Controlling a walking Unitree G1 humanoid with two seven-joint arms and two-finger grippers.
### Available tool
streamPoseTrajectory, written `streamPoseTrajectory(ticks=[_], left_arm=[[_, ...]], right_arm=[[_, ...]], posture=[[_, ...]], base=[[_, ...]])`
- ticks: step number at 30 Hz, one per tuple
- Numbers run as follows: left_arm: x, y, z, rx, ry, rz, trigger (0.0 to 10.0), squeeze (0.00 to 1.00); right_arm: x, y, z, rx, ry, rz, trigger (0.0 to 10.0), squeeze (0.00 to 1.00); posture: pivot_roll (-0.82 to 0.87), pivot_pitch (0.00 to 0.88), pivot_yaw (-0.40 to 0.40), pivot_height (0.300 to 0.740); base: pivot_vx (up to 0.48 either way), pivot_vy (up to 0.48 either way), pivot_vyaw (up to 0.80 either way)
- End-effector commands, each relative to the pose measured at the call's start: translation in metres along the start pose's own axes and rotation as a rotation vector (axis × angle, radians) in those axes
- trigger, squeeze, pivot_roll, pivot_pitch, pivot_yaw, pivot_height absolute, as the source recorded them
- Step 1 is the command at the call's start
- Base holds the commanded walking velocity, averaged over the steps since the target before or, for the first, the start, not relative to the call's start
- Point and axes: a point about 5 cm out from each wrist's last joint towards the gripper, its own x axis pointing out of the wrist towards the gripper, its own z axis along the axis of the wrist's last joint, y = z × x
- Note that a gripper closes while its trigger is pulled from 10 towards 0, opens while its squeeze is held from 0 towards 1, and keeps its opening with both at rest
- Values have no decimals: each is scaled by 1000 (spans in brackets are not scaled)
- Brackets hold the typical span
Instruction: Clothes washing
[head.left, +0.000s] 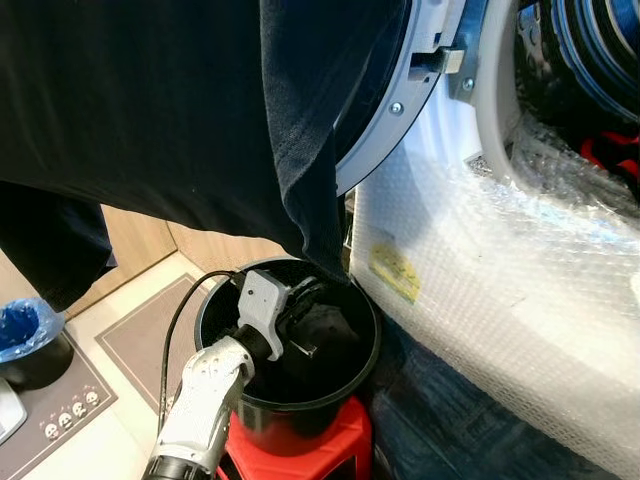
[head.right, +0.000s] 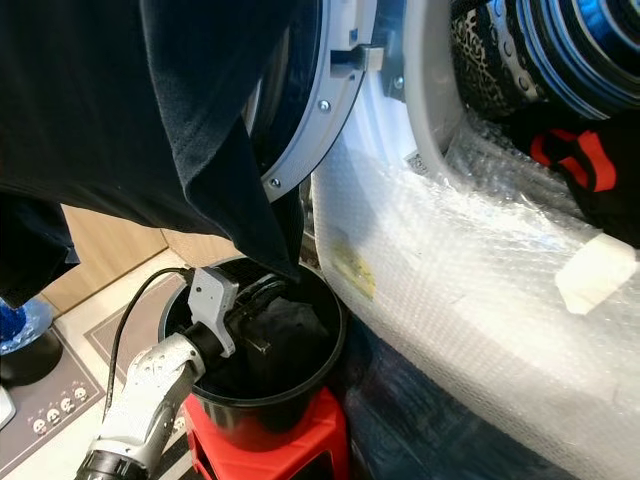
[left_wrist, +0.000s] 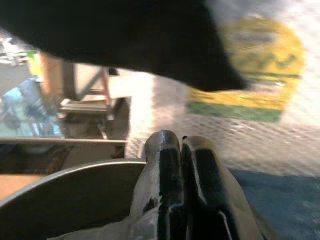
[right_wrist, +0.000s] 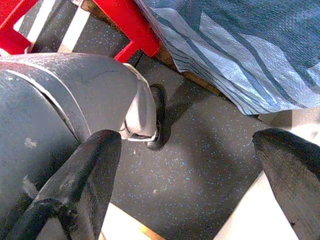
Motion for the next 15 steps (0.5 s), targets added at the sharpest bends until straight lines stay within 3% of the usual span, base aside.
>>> streamPoseTrajectory(ticks=[1,2,3,4,10,15], left_arm=[[-6,-3,-14,-45,65,-8,10000,0],[-7,-1,-18,-79,86,14,10000,376],[-8,0,-21,-98,99,32,10000,376],[-11,1,-26,-127,129,36,10000,1000],[-17,13,-26,-158,134,124,10000,1000],[-20,32,-34,-264,175,282,10000,1000]], right_arm=[[3,8,2,0,-4,22,10000,0],[4,9,3,0,-6,23,10000,0],[4,9,3,0,-6,23,10000,0],[4,9,4,-3,-6,26,10000,0],[2,5,0,-11,4,23,10000,0],[0,2,-3,-15,17,14,10000,0]], posture=[[-113,50,4,740],[-112,49,2,740],[-112,49,2,740],[-111,53,0,740],[-111,50,-4,740],[-114,37,-8,740]], base=[[0,0,0],[0,0,0],[0,0,0],[0,0,0],[0,0,0],[0,0,0]])
